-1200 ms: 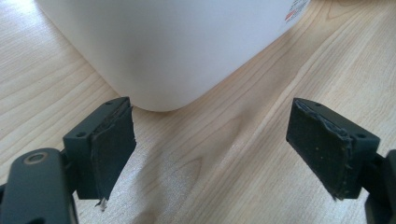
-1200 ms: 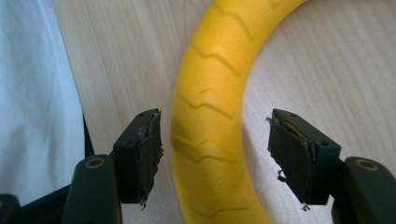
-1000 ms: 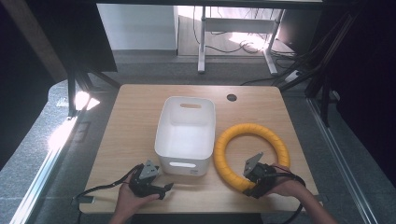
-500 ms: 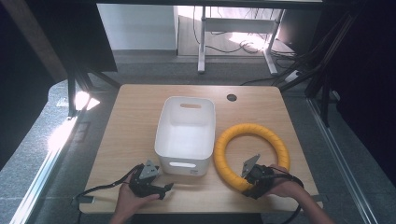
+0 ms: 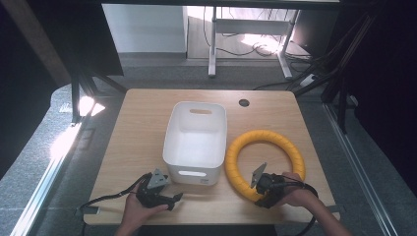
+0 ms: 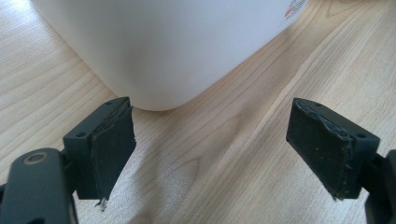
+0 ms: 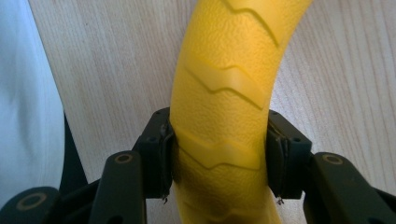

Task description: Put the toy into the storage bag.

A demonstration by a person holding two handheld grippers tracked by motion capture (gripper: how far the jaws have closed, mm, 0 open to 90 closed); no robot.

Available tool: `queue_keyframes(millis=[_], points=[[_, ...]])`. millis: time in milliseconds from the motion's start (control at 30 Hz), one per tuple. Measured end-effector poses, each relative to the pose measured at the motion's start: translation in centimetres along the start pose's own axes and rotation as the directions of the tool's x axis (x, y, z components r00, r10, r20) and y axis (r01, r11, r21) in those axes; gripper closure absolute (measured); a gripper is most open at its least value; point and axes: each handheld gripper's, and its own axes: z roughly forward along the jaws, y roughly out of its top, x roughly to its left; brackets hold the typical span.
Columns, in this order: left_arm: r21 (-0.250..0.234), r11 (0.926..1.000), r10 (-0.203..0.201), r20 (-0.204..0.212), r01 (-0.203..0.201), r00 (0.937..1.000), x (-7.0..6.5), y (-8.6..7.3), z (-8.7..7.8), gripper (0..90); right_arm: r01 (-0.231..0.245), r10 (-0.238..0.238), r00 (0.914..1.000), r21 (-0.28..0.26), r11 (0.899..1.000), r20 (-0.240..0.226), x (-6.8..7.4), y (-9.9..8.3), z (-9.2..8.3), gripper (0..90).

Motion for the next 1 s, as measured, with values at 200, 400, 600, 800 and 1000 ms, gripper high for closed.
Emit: queue_keyframes(millis=[200, 400, 600, 800, 1000], points=[[0.003, 1.0, 0.003, -0.003, -0.003, 1.0, 0.0, 0.0, 0.0, 15.5, -0.014, 0.013, 0.9992, -0.015, 1.0, -0.038, -0.4, -0.1, -0.1, 50.9], [0.005, 1.0, 0.004, -0.002, -0.004, 1.0, 0.0, 0.0, 0.1, 15.5, -0.043, 0.035, 0.9969, -0.114, 0.993, -0.071, -0.8, -0.5, -1.1, 51.0], [0.004, 1.0, 0.005, -0.002, -0.005, 1.0, 0.0, 0.0, 0.1, 15.5, -0.096, 0.068, 0.9899, -0.24, 0.966, -0.124, -1.8, -1.1, -2.9, 51.0], [0.006, 1.0, 0.005, -0.002, -0.005, 1.0, 0.0, 0.0, 0.2, 15.5, -0.126, 0.08, 0.9855, -0.332, 0.935, -0.15, -2.3, -1.7, -4.1, 51.1], [0.006, 1.0, 0.006, -0.003, -0.006, 1.0, 0.0, 0.0, 0.2, 15.5, -0.162, 0.101, 0.9802, -0.394, 0.905, -0.171, -2.8, -2.2, -5.0, 51.1]])
